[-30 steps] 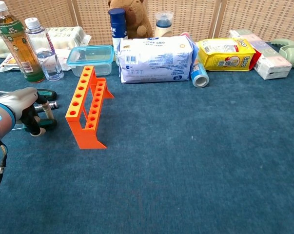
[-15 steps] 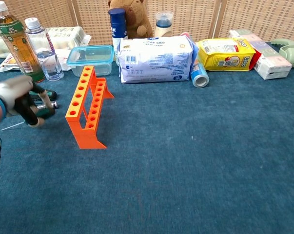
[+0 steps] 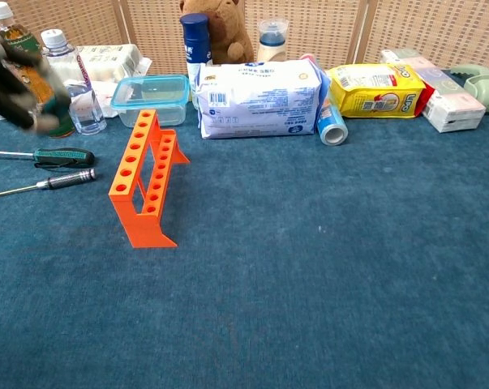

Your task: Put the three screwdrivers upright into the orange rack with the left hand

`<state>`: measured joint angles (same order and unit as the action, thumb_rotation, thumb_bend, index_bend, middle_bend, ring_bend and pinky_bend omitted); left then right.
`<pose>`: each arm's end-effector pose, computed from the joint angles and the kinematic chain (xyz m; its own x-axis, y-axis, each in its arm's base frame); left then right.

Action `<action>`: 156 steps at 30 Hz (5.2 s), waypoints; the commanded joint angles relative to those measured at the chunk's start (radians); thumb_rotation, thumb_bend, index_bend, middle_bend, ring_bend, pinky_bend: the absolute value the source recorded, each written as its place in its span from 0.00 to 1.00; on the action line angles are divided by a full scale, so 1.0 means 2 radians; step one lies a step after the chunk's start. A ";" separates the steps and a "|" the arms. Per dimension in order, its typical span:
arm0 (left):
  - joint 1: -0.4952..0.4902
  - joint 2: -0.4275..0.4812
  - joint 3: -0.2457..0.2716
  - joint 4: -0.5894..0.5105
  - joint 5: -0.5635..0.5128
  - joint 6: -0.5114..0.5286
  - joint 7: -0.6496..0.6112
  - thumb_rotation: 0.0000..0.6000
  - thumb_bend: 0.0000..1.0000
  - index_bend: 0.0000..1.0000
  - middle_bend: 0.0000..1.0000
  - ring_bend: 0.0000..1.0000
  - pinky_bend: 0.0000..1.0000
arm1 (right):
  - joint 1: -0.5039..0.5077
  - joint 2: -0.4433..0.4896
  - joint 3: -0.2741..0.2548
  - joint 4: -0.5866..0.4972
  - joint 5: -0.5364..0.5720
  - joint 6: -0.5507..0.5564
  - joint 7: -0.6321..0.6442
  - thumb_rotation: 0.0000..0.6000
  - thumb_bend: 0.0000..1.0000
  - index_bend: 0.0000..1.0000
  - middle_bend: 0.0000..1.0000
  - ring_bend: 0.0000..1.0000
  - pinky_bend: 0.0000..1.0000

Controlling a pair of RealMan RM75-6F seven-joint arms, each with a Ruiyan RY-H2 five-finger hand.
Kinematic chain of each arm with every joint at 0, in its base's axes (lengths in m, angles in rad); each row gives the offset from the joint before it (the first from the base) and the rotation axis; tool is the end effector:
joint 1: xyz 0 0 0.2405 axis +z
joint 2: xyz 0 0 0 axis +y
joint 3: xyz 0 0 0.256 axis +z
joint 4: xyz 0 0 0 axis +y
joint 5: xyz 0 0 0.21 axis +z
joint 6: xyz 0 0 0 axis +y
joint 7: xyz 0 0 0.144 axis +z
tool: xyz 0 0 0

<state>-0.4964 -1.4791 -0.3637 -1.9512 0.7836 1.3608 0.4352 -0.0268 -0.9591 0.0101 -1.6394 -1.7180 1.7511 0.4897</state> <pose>-0.1557 0.2951 0.0576 -0.0338 0.1198 0.9922 0.9915 0.1292 0.0182 -0.2899 -0.1342 0.2203 0.0325 0.0951 0.9949 -0.9801 -0.1919 0.0504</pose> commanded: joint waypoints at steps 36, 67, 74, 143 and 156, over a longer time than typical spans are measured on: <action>0.015 0.232 0.183 0.056 0.519 -0.079 -0.898 1.00 0.44 0.55 0.98 0.98 0.95 | 0.000 -0.001 -0.001 -0.003 0.000 -0.001 -0.008 1.00 0.03 0.07 0.15 0.09 0.02; -0.039 0.209 0.166 0.032 0.389 -0.167 -0.820 1.00 0.44 0.55 0.98 0.98 0.95 | -0.003 0.001 -0.001 0.006 0.004 0.001 0.006 1.00 0.03 0.07 0.15 0.09 0.02; -0.034 0.206 0.167 0.035 0.379 -0.164 -0.806 1.00 0.44 0.55 0.98 0.98 0.95 | -0.004 0.002 -0.002 0.006 0.002 0.003 0.008 1.00 0.03 0.07 0.15 0.09 0.02; -0.036 0.176 0.169 0.058 0.367 -0.178 -0.800 1.00 0.44 0.55 0.98 0.98 0.95 | -0.007 0.003 0.000 0.010 0.004 0.009 0.019 1.00 0.03 0.07 0.15 0.09 0.02; -0.044 0.142 0.172 0.096 0.344 -0.211 -0.759 1.00 0.44 0.55 0.98 0.98 0.95 | -0.006 0.003 0.001 0.011 0.006 0.007 0.021 1.00 0.03 0.07 0.15 0.09 0.02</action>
<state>-0.5796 -1.1851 -0.0211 -1.7665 1.4859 0.9540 -1.1100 -0.0397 -0.9523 0.0112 -1.6178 -1.7064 1.7656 0.5315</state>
